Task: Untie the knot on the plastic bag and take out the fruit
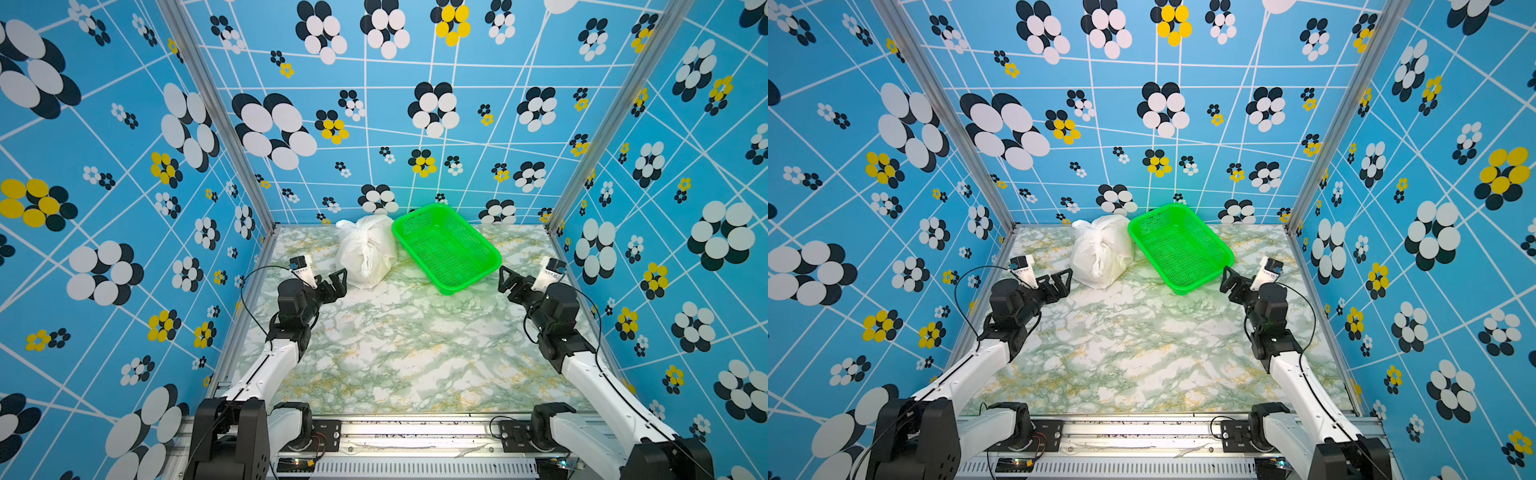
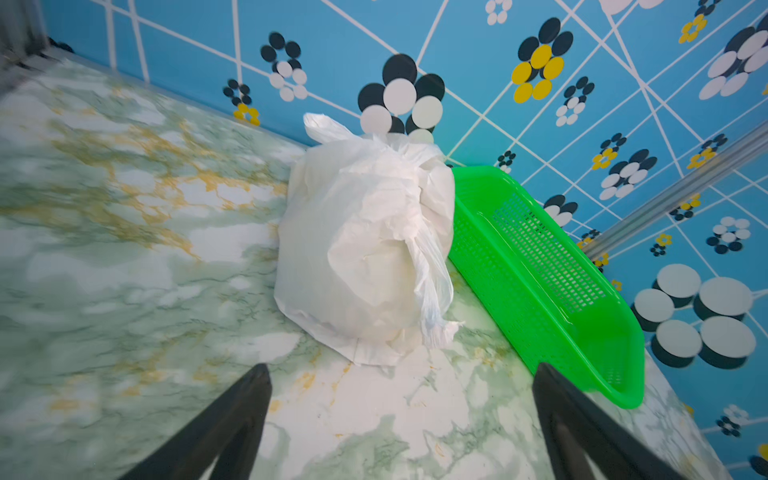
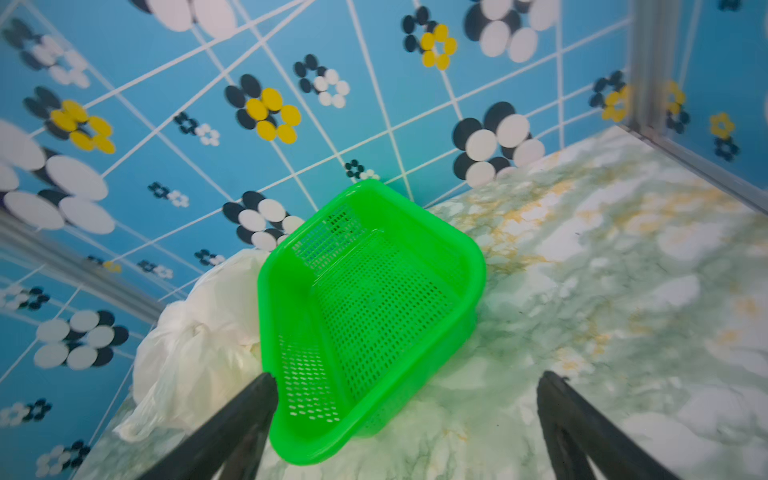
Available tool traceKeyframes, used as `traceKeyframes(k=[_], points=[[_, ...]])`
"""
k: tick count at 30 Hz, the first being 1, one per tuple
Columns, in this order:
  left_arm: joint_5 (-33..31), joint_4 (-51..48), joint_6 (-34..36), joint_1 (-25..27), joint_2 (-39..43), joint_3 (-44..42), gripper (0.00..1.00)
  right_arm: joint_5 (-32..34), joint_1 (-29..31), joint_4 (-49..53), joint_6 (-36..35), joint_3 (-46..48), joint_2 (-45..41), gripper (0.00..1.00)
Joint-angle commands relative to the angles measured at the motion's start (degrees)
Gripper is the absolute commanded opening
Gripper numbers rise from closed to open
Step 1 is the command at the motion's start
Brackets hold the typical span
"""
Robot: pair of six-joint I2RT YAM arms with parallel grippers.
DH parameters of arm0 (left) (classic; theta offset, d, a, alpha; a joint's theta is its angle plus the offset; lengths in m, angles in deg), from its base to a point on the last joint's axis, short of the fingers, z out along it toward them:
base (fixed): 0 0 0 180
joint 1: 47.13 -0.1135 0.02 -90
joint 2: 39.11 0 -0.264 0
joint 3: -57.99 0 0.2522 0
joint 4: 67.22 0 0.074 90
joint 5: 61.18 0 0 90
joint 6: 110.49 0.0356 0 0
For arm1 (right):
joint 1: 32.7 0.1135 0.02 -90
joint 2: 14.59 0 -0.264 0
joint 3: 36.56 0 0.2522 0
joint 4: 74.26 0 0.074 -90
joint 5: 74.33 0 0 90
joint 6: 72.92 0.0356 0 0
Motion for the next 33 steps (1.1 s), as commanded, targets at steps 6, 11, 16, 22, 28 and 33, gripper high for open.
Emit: traceKeyframes(k=[6,11,16,22,28,33], points=[[-12.09,0.21,9.67,8.24,12.69,-2.43,0.99,2.64,17.3,3.98,-13.24,-11.42,9.32,0.99],[-16.22,2.08,15.99,11.78,8.32,1.43,1.0,2.8,24.06,7.96,-16.94,-19.69,19.48,0.97],[-15.03,-7.73,14.87,12.38,-3.4,14.76,0.93,5.02,27.58,15.14,-18.35,-29.08,28.39,0.88],[-20.0,-14.19,17.95,13.73,-18.25,27.03,0.93,7.63,27.9,18.12,-16.89,-34.36,37.12,0.85],[-23.14,-23.87,19.24,13.78,-30.86,38.88,0.95,16.33,26.71,25.63,-12.99,-41.96,46.12,0.93],[-26.94,-26.48,19.99,13.77,-36.81,42.86,0.99,14.64,24.75,26.34,-10.83,-43.45,50.06,0.95]])
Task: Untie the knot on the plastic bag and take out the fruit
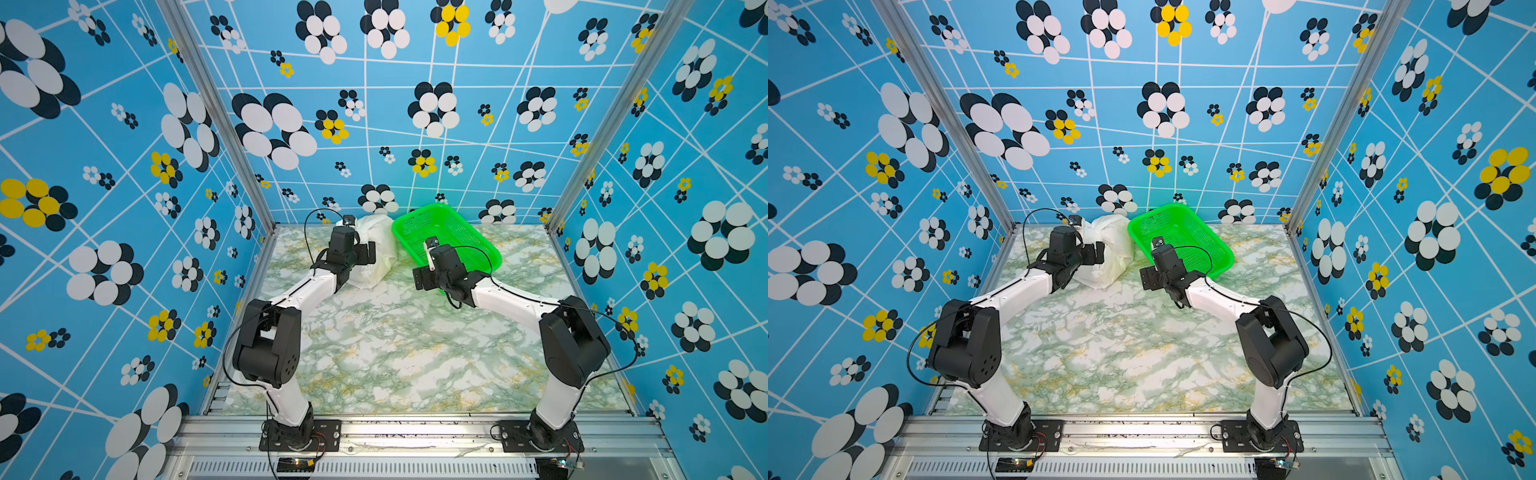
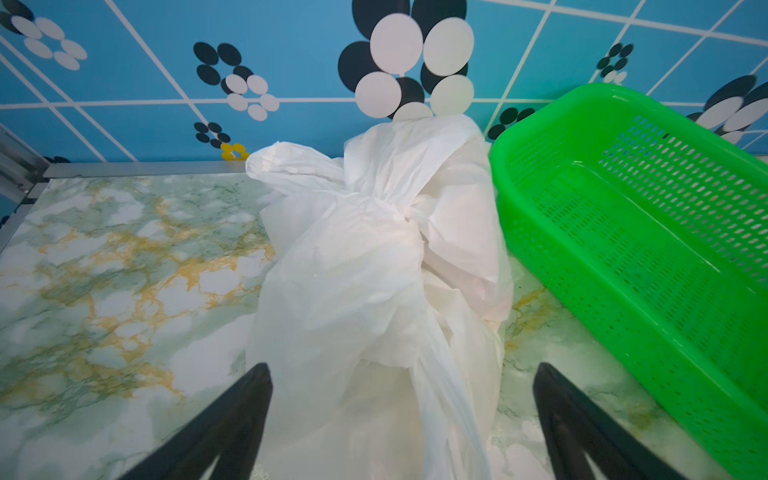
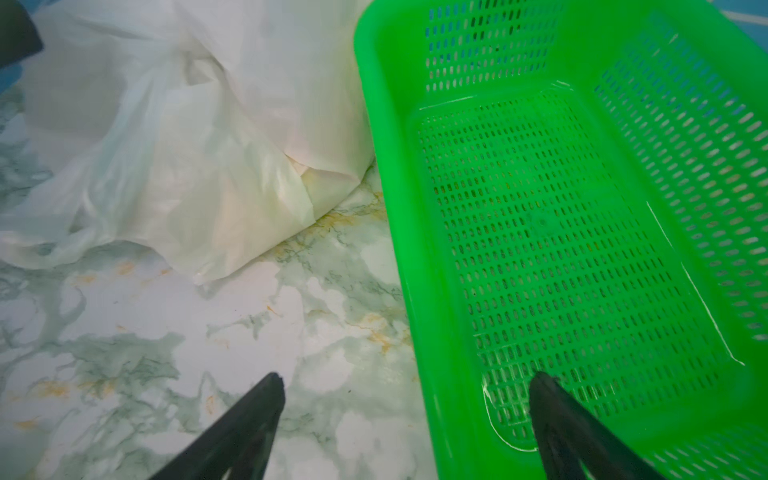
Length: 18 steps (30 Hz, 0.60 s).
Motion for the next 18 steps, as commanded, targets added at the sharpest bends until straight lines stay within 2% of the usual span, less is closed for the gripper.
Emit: traceKeyframes(k=[1,5,13,18], points=[[-3.77,-4.23,1.54,0.15,-2.01,2.31,0.99,2.59,-1.09,4.05,2.54,-2.19,1.99,0.95],[-3.62,-3.51,1.46,0.11,-2.36,2.02,0.99,3.62,-2.17,6.84,4.93,-3.01,3.33,0.89],[-4.41,-0.8,0.89,-0.29,-0.19,-1.29,0.99,7.0,-2.21,7.67,11.98,2.09,-0.01,0.45],[-3.93,0.96,0.32,-0.68,2.08,-3.51,0.99,12.05,-2.25,7.06,18.11,8.68,-5.99,0.33]])
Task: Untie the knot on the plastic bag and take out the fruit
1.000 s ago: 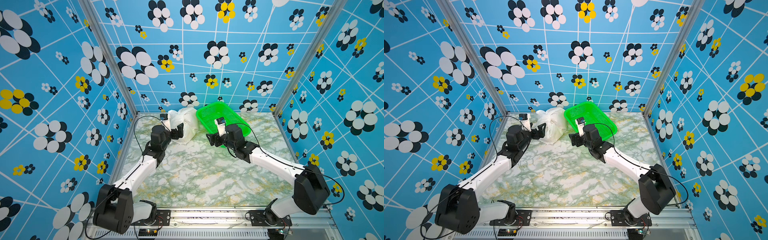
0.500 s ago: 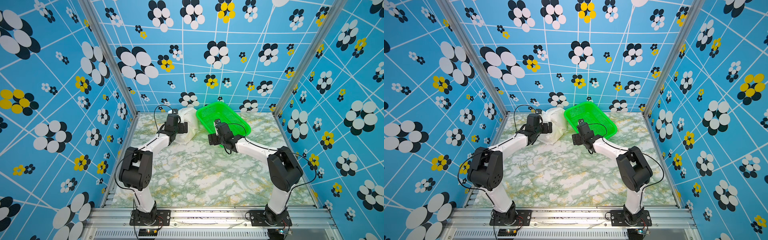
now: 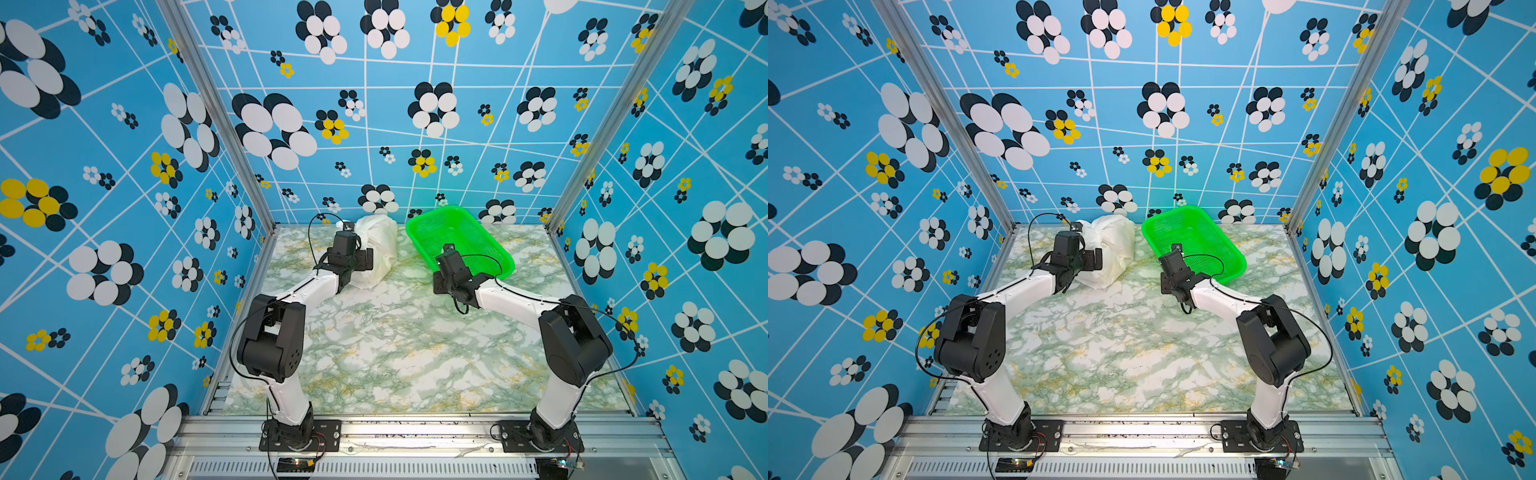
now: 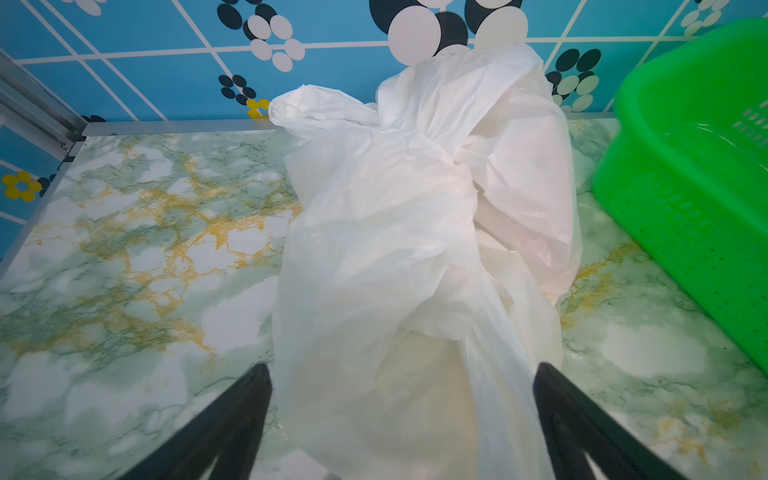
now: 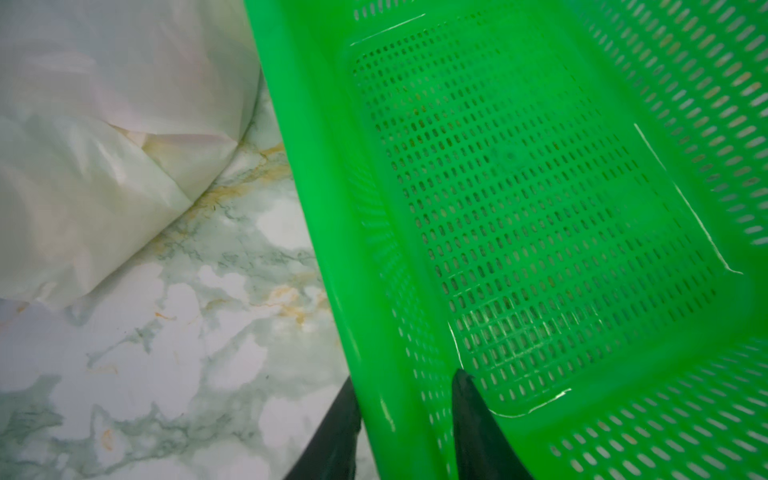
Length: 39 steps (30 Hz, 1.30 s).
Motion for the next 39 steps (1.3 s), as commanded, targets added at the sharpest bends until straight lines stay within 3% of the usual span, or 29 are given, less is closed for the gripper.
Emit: traceKeyframes(k=[1,4,10,18,24,31,36,39], points=[[-0.21,1.95,-0.43,-0.64,2.81,-1.46,0.99,5.49,-0.2,1.88,7.19,4.16,-4.4,0.31],[-0.29,2.53,-0.24,-0.85,3.23,-2.21,0.99,6.28,-0.19,1.11,9.99,7.37,-6.94,0.25],[0.49,1.97,-1.19,-2.27,2.28,-1.37,1.0,7.98,-0.12,1.05,12.98,11.11,-10.94,0.24],[4.04,1.73,-1.62,-3.8,0.62,0.65,0.98,8.55,0.22,-1.0,10.19,11.44,-12.52,0.53],[4.86,-0.63,-1.4,-4.05,-2.48,4.7,0.99,8.29,0.84,-1.04,9.52,10.04,-11.7,0.58],[5.13,-2.02,-1.17,-4.06,-4.6,7.41,0.99,8.97,2.85,-1.89,10.7,10.64,-10.31,0.55],[5.11,-2.91,-1.26,-4.14,-6.6,8.92,0.99,8.55,4.82,-2.33,10.41,10.71,-9.75,0.33],[5.01,-3.43,-1.18,-4.15,-7.27,9.49,0.99,8.71,5.66,-1.9,10.78,11.07,-9.7,0.26]])
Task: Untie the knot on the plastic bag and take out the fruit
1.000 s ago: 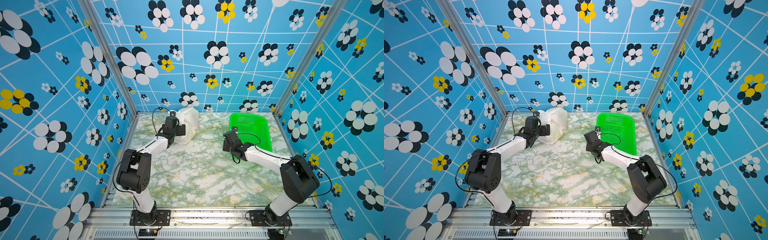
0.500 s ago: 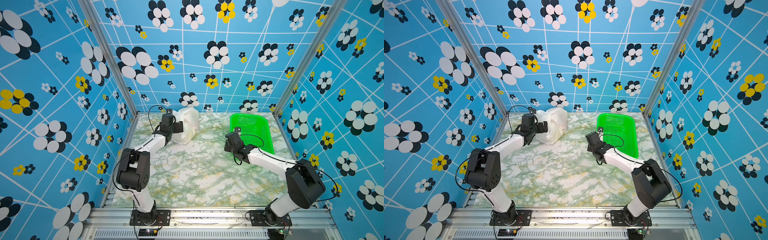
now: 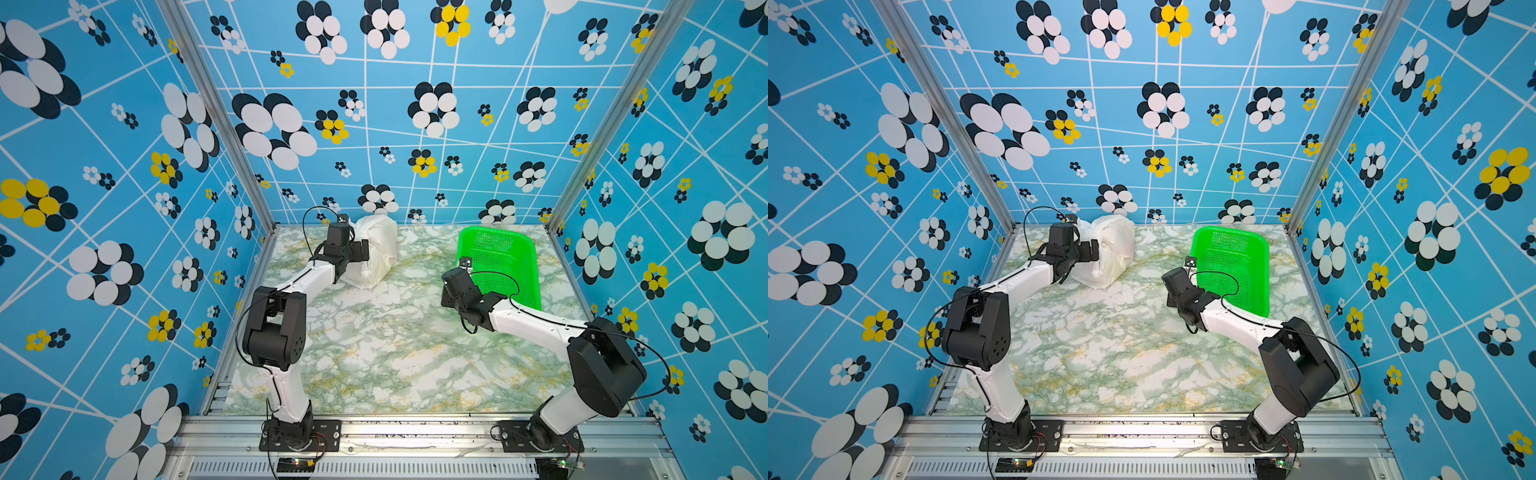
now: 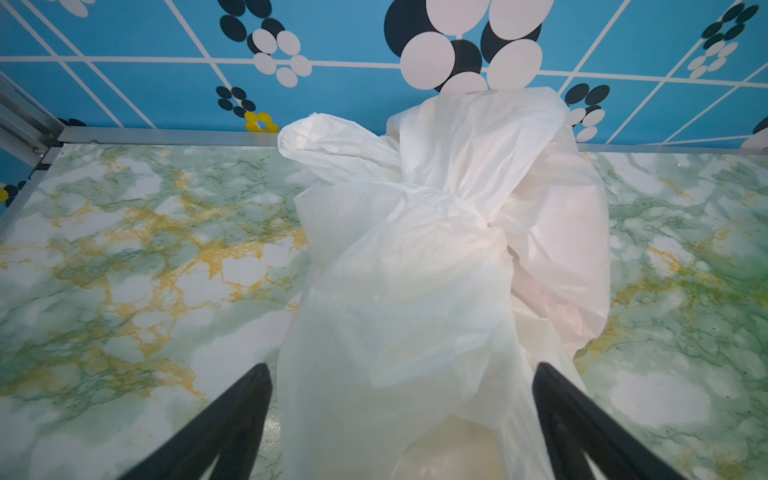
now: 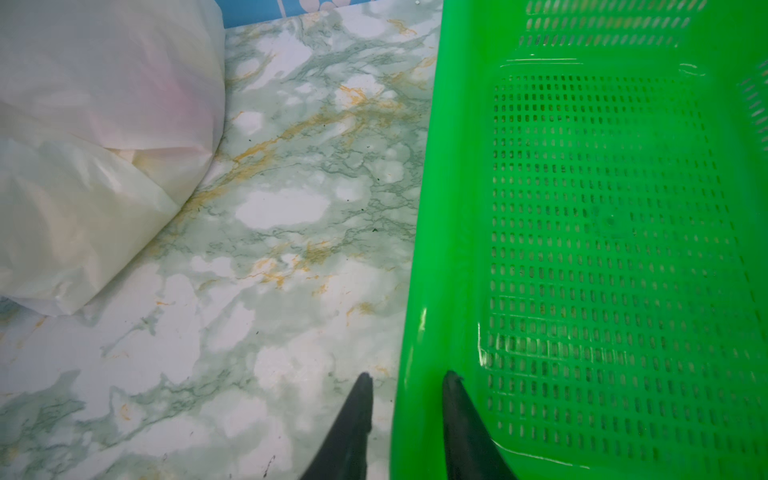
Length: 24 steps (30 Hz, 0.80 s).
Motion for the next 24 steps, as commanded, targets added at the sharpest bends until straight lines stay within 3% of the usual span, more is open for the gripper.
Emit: traceKeyframes(k=[1,10,20,24], points=[[0.52,-2.24,-0.26,-0.59,-1.47,2.02,0.99,1.01,1.13,-0.15,0.56,0.2,0.58,0.25],[1.48,-3.23,-0.55,-0.58,-3.21,3.55,0.99,0.09,4.23,-1.32,0.13,5.18,-3.91,0.13],[1.77,-2.31,-1.01,-0.56,-2.08,1.84,1.0,1.48,6.98,-1.82,1.4,13.13,-11.37,0.11],[1.54,-2.63,-0.81,-0.56,-1.62,1.94,0.94,3.38,7.06,-0.69,2.08,15.01,-13.96,0.17]])
